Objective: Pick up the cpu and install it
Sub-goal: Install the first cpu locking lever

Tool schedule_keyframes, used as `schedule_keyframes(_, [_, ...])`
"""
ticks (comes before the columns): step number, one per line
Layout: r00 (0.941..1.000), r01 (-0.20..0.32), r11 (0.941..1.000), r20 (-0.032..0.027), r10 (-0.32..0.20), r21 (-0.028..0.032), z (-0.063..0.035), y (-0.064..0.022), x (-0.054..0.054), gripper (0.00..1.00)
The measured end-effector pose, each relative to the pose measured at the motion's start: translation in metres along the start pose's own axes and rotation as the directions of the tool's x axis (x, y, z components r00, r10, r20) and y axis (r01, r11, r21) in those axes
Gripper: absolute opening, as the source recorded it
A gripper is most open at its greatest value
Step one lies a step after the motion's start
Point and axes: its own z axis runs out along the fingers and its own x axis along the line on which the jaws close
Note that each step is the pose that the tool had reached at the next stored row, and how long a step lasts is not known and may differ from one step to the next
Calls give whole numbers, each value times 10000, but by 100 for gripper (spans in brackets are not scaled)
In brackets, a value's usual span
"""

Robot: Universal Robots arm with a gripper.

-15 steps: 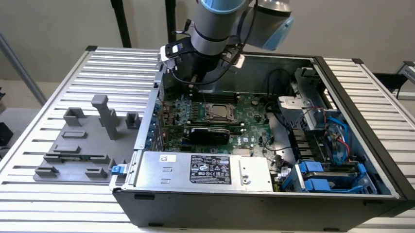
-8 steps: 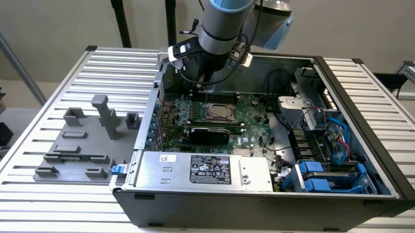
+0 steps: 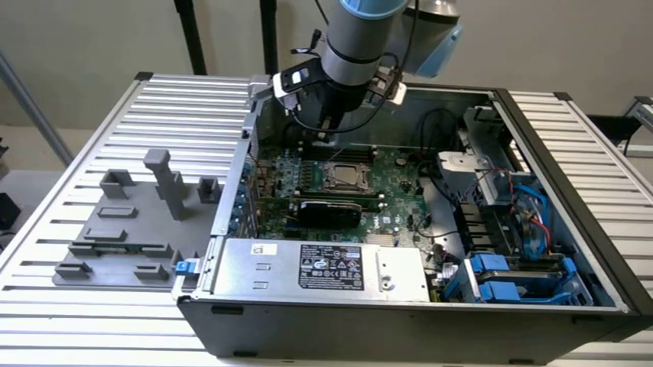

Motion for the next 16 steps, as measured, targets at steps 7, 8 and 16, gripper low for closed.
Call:
schedule_keyframes(7, [10000, -48, 10000, 35, 48, -77, 102, 34, -39, 11])
schedule_keyframes(8, [9999, -98, 9999, 34, 98, -93, 119, 37, -44, 11])
schedule_keyframes(16, [9983, -585, 9979, 40, 587, -260, 211, 54, -58, 11])
